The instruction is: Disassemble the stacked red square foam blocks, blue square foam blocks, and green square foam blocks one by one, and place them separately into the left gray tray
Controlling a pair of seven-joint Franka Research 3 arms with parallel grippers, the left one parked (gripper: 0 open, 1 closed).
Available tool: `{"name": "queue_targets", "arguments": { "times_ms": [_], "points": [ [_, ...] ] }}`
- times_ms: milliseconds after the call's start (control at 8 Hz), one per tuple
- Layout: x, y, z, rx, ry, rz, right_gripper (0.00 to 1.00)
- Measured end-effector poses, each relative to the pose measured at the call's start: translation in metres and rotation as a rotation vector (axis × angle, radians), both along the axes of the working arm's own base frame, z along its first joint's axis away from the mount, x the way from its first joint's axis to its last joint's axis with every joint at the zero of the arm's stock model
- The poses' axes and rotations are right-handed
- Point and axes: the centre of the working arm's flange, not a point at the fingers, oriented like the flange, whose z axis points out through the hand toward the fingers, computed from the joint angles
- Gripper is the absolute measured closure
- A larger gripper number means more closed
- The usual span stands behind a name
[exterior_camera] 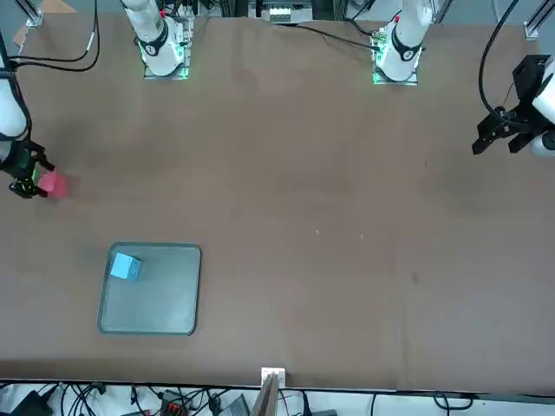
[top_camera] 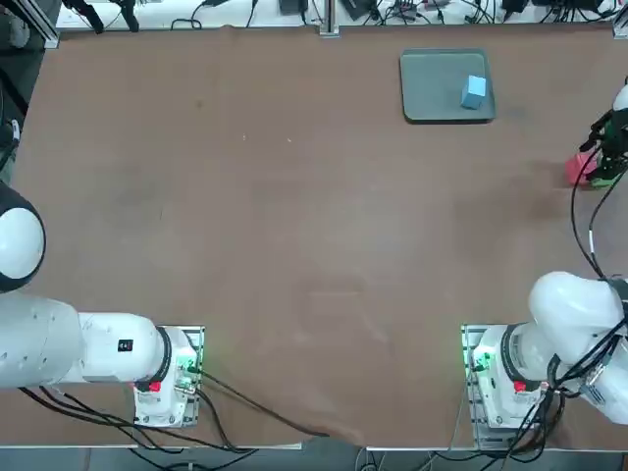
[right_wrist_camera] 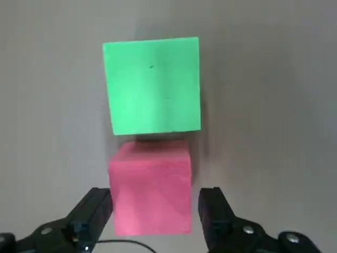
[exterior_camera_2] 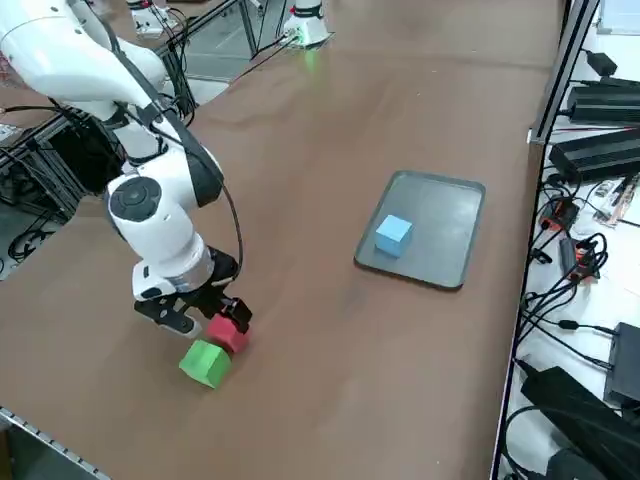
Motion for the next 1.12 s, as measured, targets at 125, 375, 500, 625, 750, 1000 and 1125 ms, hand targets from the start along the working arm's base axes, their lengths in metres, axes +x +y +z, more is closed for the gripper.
{"name": "queue_targets", "arguments": {
  "times_ms": [125,375,500,625,750,1000,1125],
  "points": [
    [0.0,-0.001,-0.004,0.0,-0.006,-0.002,0.0],
    [0.0,0.0,-0.013,0.004,-0.014,-0.004,0.01],
    [0.0,0.0,-0.019,0.009,-0.013,-0.006,0.02],
    [-0.002,-0.002,-0.024,0.013,-0.014,-0.01,0.08],
    [-0.004,-0.004,-0.027,0.015,-0.016,-0.016,0.14],
    [-0.003,-0.004,-0.024,0.013,-0.02,0.006,0.22],
    [-0.002,-0.003,-0.02,0.013,-0.015,0.059,0.26]
  ]
}}
